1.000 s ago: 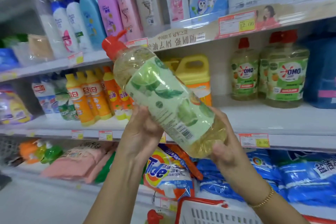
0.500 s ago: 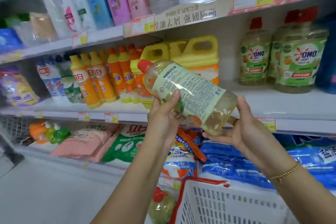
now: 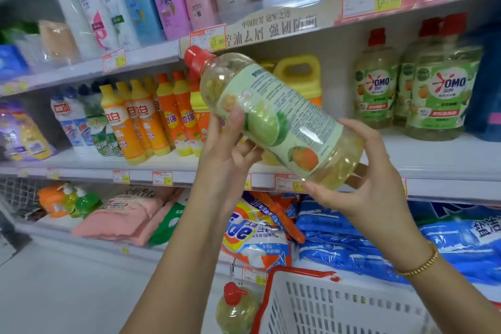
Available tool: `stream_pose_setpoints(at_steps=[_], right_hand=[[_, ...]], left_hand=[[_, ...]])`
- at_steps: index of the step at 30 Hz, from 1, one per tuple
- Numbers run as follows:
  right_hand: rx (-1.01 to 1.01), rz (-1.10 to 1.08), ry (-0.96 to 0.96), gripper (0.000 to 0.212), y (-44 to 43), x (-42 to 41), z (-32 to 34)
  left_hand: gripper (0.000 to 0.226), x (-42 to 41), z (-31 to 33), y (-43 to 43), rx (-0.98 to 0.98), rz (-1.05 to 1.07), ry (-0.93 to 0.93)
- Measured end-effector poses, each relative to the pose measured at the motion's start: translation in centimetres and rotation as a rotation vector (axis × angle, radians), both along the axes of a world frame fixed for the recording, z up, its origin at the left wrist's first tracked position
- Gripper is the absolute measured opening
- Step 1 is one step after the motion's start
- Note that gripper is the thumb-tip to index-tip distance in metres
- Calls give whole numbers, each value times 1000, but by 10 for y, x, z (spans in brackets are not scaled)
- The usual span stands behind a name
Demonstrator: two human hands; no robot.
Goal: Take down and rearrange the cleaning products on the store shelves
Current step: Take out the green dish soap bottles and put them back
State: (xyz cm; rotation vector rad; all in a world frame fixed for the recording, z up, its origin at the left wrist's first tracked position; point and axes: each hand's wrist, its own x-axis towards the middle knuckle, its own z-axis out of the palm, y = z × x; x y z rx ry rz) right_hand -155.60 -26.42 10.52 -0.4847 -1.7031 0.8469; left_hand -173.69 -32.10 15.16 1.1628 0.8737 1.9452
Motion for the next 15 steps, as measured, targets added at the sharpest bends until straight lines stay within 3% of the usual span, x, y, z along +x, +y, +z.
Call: stream_pose_setpoints(at_steps=[5,15], right_hand=[[-168,82,30,69,-22,-4,2],[-133,-94,-293,76,-49,-14,23]], left_hand=[[112,-19,1,-4,-46,17,-147],[67,-28,-10,-14,-257,28,-497]])
